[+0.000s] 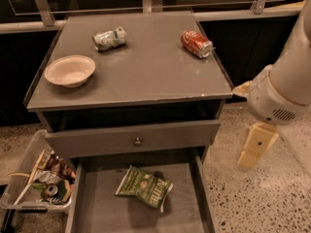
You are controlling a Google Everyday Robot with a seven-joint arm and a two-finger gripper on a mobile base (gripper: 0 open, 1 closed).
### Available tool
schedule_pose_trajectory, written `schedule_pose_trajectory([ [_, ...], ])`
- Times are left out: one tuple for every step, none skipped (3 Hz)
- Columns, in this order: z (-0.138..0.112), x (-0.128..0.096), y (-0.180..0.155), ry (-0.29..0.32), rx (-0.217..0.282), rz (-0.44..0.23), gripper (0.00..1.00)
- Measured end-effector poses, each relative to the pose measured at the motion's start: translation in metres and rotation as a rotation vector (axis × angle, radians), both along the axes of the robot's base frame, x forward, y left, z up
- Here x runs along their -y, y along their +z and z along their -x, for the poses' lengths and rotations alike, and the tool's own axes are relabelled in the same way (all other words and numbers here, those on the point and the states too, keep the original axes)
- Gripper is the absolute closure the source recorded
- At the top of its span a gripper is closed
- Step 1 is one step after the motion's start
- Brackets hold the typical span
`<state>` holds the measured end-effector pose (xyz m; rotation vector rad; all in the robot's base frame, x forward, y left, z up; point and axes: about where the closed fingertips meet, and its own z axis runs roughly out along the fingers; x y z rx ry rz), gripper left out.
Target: Pick green jalapeno chip bag from middle drawer and place on counter
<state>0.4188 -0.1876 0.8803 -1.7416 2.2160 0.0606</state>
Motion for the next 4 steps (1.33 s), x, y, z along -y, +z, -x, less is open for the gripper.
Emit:
schedule_pose_trajectory([
  [0.007, -0.012, -0.043, 0.058, 0.023, -0.088, 0.00],
  [0.004, -0.013, -0.042, 0.082, 0.054, -0.087, 0.00],
  [0.005, -0.013, -0.042, 0.078, 0.049, -0.086, 0.00],
  [0.008, -0.019, -0.054, 0.090, 0.040, -0.129, 0.00],
])
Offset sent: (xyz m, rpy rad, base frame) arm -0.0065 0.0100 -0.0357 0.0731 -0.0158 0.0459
